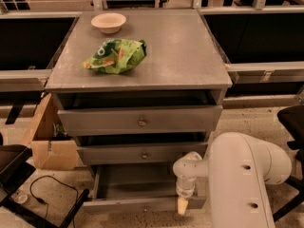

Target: Open bottom drawer

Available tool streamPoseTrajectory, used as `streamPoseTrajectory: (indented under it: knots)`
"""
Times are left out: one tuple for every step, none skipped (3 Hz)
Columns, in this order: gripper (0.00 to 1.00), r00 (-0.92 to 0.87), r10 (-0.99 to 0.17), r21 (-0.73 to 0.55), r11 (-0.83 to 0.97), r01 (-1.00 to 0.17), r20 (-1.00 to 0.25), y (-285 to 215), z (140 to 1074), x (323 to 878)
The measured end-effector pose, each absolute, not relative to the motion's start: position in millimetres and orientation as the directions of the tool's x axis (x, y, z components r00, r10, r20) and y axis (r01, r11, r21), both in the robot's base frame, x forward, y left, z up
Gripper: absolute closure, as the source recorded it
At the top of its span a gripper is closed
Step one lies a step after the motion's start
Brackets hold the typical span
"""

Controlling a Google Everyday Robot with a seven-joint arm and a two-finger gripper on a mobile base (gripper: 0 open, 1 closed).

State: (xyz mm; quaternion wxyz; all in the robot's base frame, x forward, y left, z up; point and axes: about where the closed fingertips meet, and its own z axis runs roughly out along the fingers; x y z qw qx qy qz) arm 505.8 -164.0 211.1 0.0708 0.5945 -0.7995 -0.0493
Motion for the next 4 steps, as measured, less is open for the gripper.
streamPoseTrajectory:
  knots:
    - [0.00,-0.283,-0.958,0.163,0.288,-0.944,0.055,-164.0,211.0,505.8]
    - [0.00,-0.285,-0.957,0.167,0.290,-0.943,0.050,-164.8,208.3,505.8]
    - [0.00,-0.295,-0.955,0.186,0.295,-0.937,0.025,-168.6,194.8,505.7]
    - [0.19,-0.315,-0.949,0.268,0.304,-0.914,0.003,-164.3,173.2,468.9]
